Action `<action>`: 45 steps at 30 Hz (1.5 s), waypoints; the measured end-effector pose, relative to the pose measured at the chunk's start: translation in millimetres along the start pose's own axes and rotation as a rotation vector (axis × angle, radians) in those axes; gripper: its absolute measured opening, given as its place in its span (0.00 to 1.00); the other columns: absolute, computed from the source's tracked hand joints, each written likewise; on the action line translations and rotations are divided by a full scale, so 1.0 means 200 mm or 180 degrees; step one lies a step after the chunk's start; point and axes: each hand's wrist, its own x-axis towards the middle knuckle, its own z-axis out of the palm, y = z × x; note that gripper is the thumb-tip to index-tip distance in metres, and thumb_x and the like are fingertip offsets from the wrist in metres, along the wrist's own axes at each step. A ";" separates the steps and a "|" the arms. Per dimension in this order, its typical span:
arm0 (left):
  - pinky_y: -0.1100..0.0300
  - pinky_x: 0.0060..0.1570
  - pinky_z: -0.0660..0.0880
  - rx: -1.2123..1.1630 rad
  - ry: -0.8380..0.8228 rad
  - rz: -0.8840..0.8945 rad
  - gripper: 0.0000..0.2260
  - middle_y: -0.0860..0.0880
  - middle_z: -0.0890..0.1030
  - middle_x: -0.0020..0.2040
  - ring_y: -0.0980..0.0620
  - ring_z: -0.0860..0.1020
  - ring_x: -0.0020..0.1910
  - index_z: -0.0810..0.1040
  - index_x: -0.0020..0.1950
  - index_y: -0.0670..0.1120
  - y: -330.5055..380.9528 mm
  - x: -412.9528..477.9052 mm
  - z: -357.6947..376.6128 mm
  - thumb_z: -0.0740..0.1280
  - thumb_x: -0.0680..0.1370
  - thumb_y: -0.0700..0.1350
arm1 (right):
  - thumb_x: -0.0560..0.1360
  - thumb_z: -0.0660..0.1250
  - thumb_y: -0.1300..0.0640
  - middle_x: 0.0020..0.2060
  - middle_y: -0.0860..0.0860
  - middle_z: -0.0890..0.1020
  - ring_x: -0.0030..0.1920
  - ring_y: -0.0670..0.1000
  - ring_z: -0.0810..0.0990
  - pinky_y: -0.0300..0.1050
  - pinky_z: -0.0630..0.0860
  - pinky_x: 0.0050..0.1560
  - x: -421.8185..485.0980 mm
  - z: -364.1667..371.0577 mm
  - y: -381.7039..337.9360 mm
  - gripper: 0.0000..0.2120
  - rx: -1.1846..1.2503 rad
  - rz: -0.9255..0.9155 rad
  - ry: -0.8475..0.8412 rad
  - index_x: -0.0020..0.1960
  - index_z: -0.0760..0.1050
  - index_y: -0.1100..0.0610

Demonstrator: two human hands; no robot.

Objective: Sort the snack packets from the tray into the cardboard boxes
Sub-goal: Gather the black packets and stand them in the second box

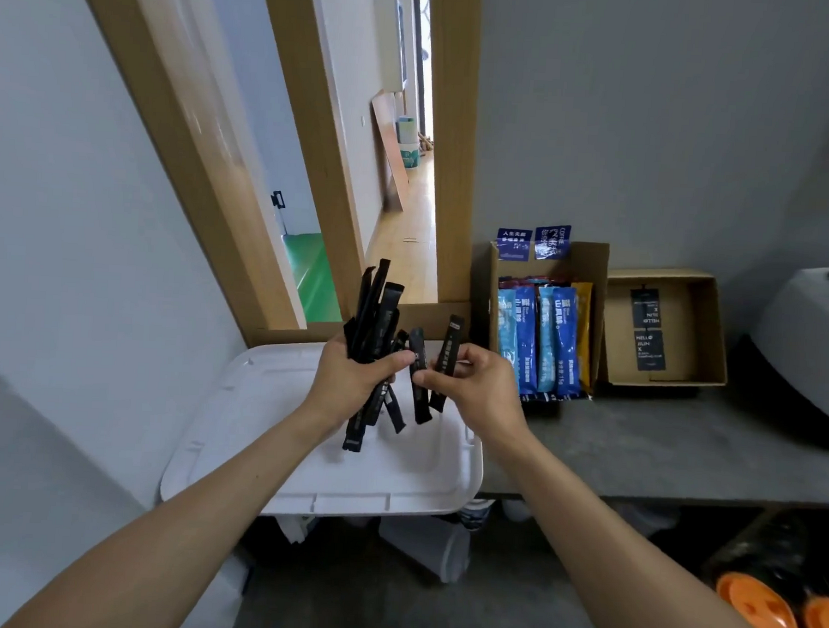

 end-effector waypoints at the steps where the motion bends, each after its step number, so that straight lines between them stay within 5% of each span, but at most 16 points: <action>1: 0.57 0.39 0.80 -0.0023 -0.0039 0.0034 0.10 0.47 0.82 0.34 0.50 0.81 0.35 0.81 0.46 0.41 0.02 0.00 0.01 0.79 0.73 0.43 | 0.68 0.81 0.64 0.41 0.52 0.89 0.42 0.47 0.88 0.35 0.81 0.42 -0.01 -0.02 -0.01 0.12 -0.0014 -0.0034 -0.0016 0.49 0.83 0.61; 8: 0.58 0.38 0.78 -0.0148 -0.0150 0.0169 0.10 0.45 0.80 0.34 0.49 0.79 0.34 0.80 0.45 0.36 0.15 0.01 0.15 0.78 0.74 0.40 | 0.72 0.79 0.63 0.43 0.54 0.89 0.44 0.51 0.89 0.45 0.85 0.45 -0.08 -0.15 -0.04 0.10 0.0013 -0.0139 -0.0076 0.51 0.82 0.60; 13: 0.58 0.36 0.78 -0.0601 -0.0196 0.0087 0.08 0.45 0.80 0.36 0.51 0.80 0.33 0.80 0.48 0.37 0.28 0.00 0.32 0.77 0.75 0.38 | 0.83 0.65 0.55 0.43 0.51 0.88 0.38 0.43 0.83 0.36 0.79 0.39 -0.15 -0.34 -0.08 0.07 -0.0023 -0.0238 0.0193 0.53 0.82 0.55; 17: 0.61 0.35 0.79 -0.0918 -0.0317 0.0026 0.07 0.50 0.83 0.35 0.54 0.81 0.32 0.81 0.51 0.36 0.39 -0.02 0.55 0.75 0.76 0.36 | 0.84 0.61 0.63 0.46 0.55 0.86 0.32 0.45 0.78 0.39 0.74 0.31 -0.20 -0.57 -0.11 0.12 0.0703 0.0243 0.0150 0.54 0.84 0.58; 20: 0.56 0.38 0.81 -0.1061 -0.0309 -0.0054 0.10 0.49 0.83 0.35 0.52 0.82 0.33 0.81 0.54 0.34 0.47 -0.03 0.74 0.75 0.75 0.37 | 0.83 0.63 0.61 0.40 0.54 0.85 0.25 0.43 0.76 0.36 0.67 0.24 -0.21 -0.76 -0.16 0.10 0.1159 0.0805 -0.0058 0.50 0.84 0.59; 26: 0.41 0.46 0.80 -0.1170 -0.0152 -0.0180 0.15 0.43 0.81 0.35 0.41 0.79 0.38 0.81 0.55 0.32 0.57 -0.05 1.04 0.77 0.74 0.40 | 0.80 0.68 0.49 0.43 0.56 0.81 0.23 0.43 0.62 0.37 0.55 0.26 -0.19 -1.13 -0.11 0.21 0.1561 0.1178 -0.0846 0.63 0.80 0.65; 31: 0.47 0.54 0.82 -0.0898 0.0032 -0.0319 0.12 0.44 0.88 0.49 0.46 0.87 0.50 0.83 0.55 0.43 0.63 -0.07 1.18 0.77 0.74 0.44 | 0.76 0.73 0.51 0.38 0.51 0.83 0.26 0.42 0.69 0.34 0.63 0.24 -0.18 -1.28 -0.08 0.15 0.1207 0.0755 -0.0233 0.56 0.84 0.60; 36: 0.55 0.49 0.82 -0.0495 -0.0038 -0.0313 0.16 0.47 0.87 0.48 0.51 0.86 0.49 0.82 0.56 0.43 0.66 -0.03 1.24 0.80 0.71 0.46 | 0.74 0.76 0.54 0.35 0.47 0.84 0.30 0.39 0.78 0.32 0.71 0.34 -0.18 -1.31 -0.07 0.10 0.0818 0.0345 0.0296 0.54 0.84 0.57; 45: 0.64 0.39 0.78 0.0090 -0.0220 -0.0058 0.11 0.53 0.85 0.38 0.57 0.85 0.40 0.80 0.48 0.46 0.74 0.08 1.26 0.80 0.72 0.43 | 0.70 0.80 0.60 0.39 0.49 0.88 0.36 0.42 0.85 0.33 0.77 0.35 -0.21 -1.36 -0.11 0.10 0.0643 0.0368 0.0209 0.49 0.82 0.57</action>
